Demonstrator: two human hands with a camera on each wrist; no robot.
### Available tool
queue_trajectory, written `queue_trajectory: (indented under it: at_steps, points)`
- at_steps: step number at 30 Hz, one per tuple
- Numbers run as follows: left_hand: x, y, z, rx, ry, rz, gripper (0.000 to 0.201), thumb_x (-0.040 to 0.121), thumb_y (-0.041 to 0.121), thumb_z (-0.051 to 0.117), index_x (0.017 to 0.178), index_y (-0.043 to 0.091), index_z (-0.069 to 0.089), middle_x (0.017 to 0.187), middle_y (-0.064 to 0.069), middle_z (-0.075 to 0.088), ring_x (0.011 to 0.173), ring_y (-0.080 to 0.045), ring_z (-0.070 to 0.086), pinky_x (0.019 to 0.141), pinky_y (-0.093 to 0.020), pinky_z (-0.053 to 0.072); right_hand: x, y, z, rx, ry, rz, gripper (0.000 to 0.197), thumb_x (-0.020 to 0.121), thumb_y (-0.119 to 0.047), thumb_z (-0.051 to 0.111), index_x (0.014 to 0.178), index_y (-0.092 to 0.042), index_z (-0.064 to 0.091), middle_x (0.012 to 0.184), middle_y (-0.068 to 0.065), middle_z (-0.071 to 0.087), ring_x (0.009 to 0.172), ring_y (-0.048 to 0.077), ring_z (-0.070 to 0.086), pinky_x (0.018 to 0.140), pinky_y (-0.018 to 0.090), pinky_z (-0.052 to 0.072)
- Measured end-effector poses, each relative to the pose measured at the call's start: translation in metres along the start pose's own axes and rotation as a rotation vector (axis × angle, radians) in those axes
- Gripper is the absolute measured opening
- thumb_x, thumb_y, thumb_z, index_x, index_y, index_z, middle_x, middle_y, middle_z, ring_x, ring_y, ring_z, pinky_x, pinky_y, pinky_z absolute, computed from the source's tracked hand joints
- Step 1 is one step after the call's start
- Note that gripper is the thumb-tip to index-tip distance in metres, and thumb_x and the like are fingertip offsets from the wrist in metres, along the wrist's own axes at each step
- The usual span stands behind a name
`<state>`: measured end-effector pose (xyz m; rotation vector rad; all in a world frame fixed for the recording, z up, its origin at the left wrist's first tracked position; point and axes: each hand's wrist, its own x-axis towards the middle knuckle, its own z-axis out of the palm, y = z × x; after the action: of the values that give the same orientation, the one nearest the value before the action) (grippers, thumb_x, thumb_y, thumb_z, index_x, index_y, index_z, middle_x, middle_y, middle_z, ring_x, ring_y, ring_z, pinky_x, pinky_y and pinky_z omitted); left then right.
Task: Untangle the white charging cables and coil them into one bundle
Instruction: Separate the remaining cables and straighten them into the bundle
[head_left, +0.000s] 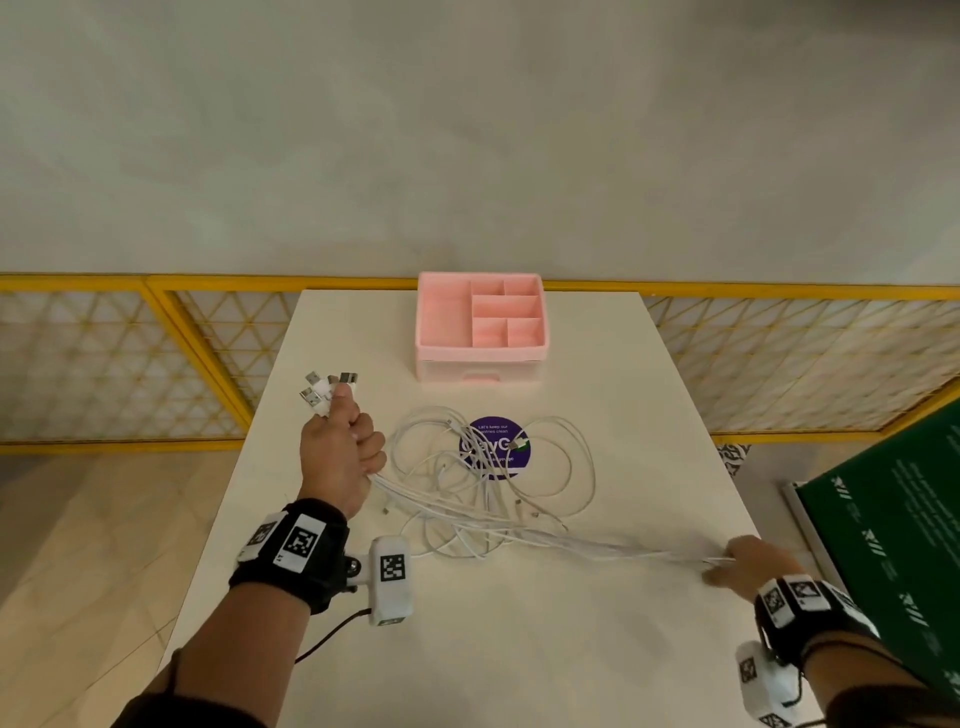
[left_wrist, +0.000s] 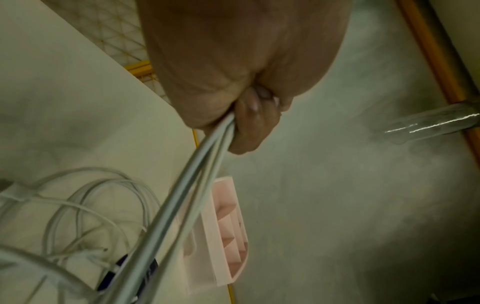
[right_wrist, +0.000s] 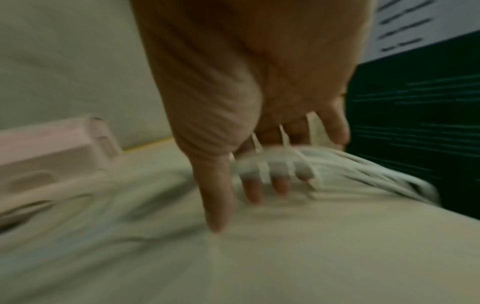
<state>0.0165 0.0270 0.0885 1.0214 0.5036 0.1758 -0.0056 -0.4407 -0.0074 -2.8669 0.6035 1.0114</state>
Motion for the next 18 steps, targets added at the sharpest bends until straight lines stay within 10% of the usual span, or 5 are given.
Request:
queue_trajectory:
  at_steps: [3,6,10,13,18]
  points:
    - [-0.006,-0.002,0.007,-0.038,-0.033,-0.032,0.048,0.104,0.046,0.046,0.063,0.025,0.034,0.052,0.009,0.024,0.039,-0.006,0.016,0.037,-0.018,0.013,-0.018,-0.05,-0.015,-0.069,0.014,-0.138,0.079,0.071,-0.065,0.074,0.132,-0.02,0.05,0.136,0.003,0.05,0.124,0.026,0.049,0.101,0.039,0.043]
    - [-0.017,-0.013,0.021,-0.083,-0.077,-0.089,0.046,0.103,0.047,0.044,0.065,0.024,0.033,0.05,0.009,0.025,0.038,-0.005,0.017,0.035,-0.017,0.013,-0.068,-0.127,-0.026,0.301,0.167,-0.576,0.089,0.069,-0.063,0.079,0.142,-0.025,0.046,0.142,-0.003,0.045,0.133,0.017,0.041,0.112,0.034,0.034]
    - [-0.036,-0.032,0.04,-0.222,-0.108,-0.145,0.042,0.103,0.046,0.046,0.07,0.022,0.037,0.052,0.008,0.026,0.038,-0.005,0.019,0.033,-0.018,0.018,-0.142,-0.22,-0.021,0.546,-0.089,-1.038,0.047,0.08,-0.048,0.077,0.119,-0.03,0.059,0.103,-0.013,0.064,0.088,-0.004,0.059,0.082,0.017,0.047]
    - [-0.034,-0.029,0.035,-0.2,-0.077,-0.111,0.041,0.103,0.045,0.047,0.07,0.02,0.041,0.055,0.005,0.033,0.04,-0.008,0.028,0.037,-0.021,0.027,-0.148,-0.245,-0.001,0.534,-0.036,-1.096,0.022,0.098,-0.042,0.056,0.085,-0.024,0.05,0.064,-0.008,0.052,0.054,0.002,0.048,0.059,0.024,0.041]
    - [-0.017,-0.018,0.003,-0.206,-0.033,-0.101,0.038,0.105,0.038,0.044,0.072,0.02,0.042,0.058,0.005,0.037,0.045,-0.009,0.033,0.045,-0.023,0.033,-0.1,-0.205,0.018,0.202,0.16,-0.974,0.041,0.099,-0.061,0.034,0.084,-0.024,0.044,0.078,0.006,0.061,0.08,0.032,0.06,0.072,0.044,0.048]
